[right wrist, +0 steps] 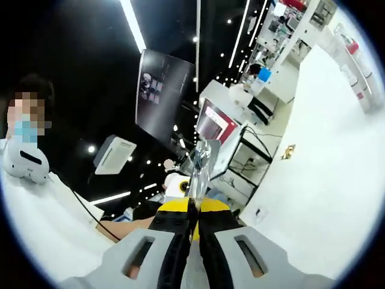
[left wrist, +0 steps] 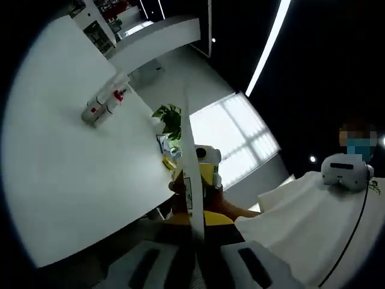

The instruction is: Arrange the skincare products in the storage area until every visible bottle or jar stands upright without overlapping.

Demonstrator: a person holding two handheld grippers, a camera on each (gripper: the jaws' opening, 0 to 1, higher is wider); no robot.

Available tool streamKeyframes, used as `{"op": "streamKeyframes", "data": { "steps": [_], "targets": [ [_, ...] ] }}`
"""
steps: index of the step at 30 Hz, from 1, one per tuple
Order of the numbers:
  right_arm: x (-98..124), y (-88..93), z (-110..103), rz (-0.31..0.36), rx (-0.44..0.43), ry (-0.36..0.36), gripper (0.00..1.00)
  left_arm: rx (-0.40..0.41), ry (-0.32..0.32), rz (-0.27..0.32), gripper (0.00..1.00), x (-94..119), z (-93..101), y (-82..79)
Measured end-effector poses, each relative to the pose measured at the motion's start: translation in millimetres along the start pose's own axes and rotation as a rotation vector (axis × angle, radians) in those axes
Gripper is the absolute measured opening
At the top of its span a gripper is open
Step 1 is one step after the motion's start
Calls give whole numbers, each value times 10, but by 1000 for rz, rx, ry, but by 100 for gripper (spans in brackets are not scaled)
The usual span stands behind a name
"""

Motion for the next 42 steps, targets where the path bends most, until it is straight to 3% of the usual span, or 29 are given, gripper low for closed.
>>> {"op": "streamKeyframes", "data": {
  "steps": [2, 5, 9, 12, 14, 15, 17, 20, 21, 24, 27, 30, 32, 35, 42],
  "targets": [
    [16, 2, -6, -2, 9, 4, 14, -6, -3, 6, 2, 39, 35, -14],
    [88, 3, -52, -8, 83, 7, 11, -18, -17, 17, 2, 108, 55, -38],
    [168, -32, -54, -6, 196, 85, 17, -25, -18, 47, 2, 169, 42, -84],
    [231, -63, -35, 33, 277, 149, 21, -34, -26, 80, 2, 214, 26, -148],
    [273, -46, -4, 34, 324, 221, 24, -38, -45, 93, 2, 246, 10, -192],
    [301, -32, 36, 37, 361, 292, 23, -41, -49, 97, 2, 261, 5, -207],
    [331, 20, 88, 5, 430, 383, 21, -51, -47, 119, 2, 294, 20, -247],
    [349, 77, 121, 30, 480, 461, 22, -60, -43, 160, 2, 350, 25, -298],
    [358, 118, 136, 20, 482, 494, 22, -61, -44, 165, 2, 357, 23, -304],
    [377, 145, 163, -45, 633, 587, 22, -50, -61, 191, 2, 420, -22, -342],
    [336, 155, 119, 3, 697, 586, 24, -44, -70, 204, 2, 443, -35, -360],
    [302, 133, 133, -28, 840, 634, 20, -34, -78, 210, 2, 452, -46, -391],
    [265, 161, 114, -18, 819, 616, 21, -23, -84, 208, 2, 450, -61, -410],
    [229, 235, 115, -96, 900, 601, 22, -7, -83, 211, 2, 439, -99, -428],
    [204, 288, 96, -123, 979, 603, 18, 22, -83, 218, 2, 351, -183, -473]
  ]
}}
Point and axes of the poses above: the point that each gripper's makers call its tool centre point, and the gripper's own axes: x roughly backward along the fingers, z roughly to its right, y roughly out of its underside, the point moved 10 cm from there along x, roughly backward along the fingers, and after that the axes turned 7 degrees about y, right-handed, at the moved point
